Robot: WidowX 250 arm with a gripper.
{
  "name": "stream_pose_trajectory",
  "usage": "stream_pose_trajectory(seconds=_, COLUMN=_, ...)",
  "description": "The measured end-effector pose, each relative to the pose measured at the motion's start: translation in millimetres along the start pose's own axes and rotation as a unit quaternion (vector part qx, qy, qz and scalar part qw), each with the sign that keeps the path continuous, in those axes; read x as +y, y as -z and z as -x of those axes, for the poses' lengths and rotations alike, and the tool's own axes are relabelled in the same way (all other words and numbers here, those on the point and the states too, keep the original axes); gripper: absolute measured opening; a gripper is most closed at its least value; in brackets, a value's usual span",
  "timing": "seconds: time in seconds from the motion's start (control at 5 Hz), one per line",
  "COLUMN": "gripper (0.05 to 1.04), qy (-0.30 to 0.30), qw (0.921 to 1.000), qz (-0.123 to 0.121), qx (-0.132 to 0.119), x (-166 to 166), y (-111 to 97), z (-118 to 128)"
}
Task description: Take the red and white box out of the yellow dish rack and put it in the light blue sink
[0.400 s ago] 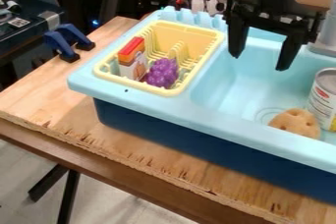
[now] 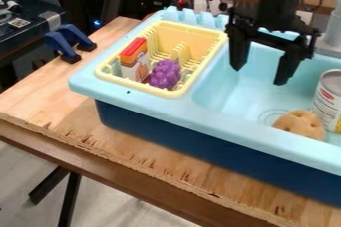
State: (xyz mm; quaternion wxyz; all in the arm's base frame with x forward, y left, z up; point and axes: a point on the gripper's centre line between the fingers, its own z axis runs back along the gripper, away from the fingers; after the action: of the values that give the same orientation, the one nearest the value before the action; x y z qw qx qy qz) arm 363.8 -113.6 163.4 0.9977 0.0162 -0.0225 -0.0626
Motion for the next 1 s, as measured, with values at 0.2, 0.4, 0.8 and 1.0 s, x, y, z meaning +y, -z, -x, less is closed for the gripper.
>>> stream_pose_trajectory(seconds=0.2, gripper=1.002, qy=0.007, qw=0.9999, qz=-0.003, qx=-0.013, x=22, y=-12, z=-1)
stream_pose_trajectory(seconds=0.4, gripper=1.002, qy=0.025, qw=0.9991, qz=0.008, qx=-0.034, x=38, y=-27, z=12)
stream_pose_trajectory(seconds=0.8, gripper=1.002, qy=0.03, qw=0.9989, qz=-0.013, qx=-0.034, x=75, y=-33, z=48)
stream_pose_trajectory(seconds=1.0, gripper=1.002, qy=0.011, qw=0.9987, qz=-0.025, qx=-0.043, x=99, y=-34, z=51)
